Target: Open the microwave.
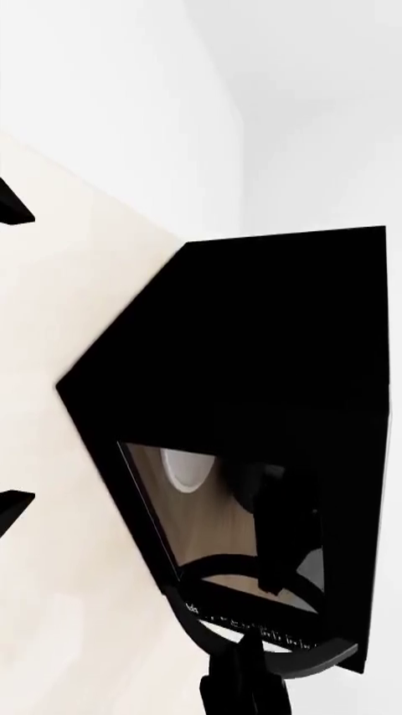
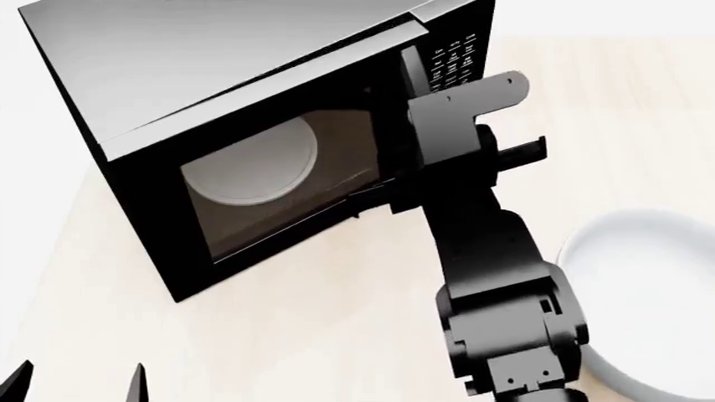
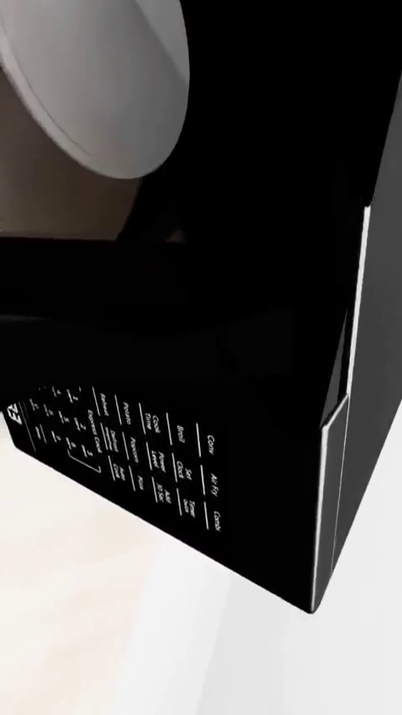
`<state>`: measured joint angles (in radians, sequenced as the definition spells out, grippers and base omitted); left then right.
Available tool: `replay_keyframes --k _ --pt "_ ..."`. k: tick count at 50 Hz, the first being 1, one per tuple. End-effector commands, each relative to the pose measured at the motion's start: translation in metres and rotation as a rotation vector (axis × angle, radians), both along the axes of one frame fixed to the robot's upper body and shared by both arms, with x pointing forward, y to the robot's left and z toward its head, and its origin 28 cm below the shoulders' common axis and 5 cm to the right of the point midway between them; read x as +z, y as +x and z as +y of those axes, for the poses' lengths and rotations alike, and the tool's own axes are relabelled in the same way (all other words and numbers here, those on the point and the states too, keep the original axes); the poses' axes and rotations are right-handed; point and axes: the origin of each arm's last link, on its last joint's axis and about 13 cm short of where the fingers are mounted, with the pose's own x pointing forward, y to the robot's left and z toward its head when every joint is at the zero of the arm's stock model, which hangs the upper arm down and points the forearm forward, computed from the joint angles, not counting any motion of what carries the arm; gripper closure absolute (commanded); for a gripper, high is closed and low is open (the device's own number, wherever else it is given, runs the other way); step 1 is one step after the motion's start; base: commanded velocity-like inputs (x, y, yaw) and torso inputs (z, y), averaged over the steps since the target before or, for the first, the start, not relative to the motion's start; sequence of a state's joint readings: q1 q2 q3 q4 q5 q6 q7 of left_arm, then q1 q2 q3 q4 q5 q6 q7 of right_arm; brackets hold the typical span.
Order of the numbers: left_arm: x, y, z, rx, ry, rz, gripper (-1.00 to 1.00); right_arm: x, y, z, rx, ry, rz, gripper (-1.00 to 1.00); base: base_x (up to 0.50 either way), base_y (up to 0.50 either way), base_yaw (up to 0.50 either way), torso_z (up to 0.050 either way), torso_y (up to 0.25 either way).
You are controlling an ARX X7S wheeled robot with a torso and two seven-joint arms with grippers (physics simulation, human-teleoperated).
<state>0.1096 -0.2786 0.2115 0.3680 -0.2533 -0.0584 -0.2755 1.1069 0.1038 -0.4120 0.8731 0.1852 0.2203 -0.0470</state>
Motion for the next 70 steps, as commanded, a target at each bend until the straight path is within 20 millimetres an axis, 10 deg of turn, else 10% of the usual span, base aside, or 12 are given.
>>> replay_keyframes --k 1,70 --pt "-0.001 0.001 0.000 -0.001 0.002 0.000 -1.00 0.000 -0.027 0.003 0.047 -0.004 -0.015 1.00 0.00 0.00 0.00 0.000 0.000" --pt "0.000 -0.001 0.000 0.007 0.001 -0.003 -1.00 -0.031 -0.141 0.024 0.141 0.042 -0.076 1.00 0.00 0.00 0.00 0.000 0.001"
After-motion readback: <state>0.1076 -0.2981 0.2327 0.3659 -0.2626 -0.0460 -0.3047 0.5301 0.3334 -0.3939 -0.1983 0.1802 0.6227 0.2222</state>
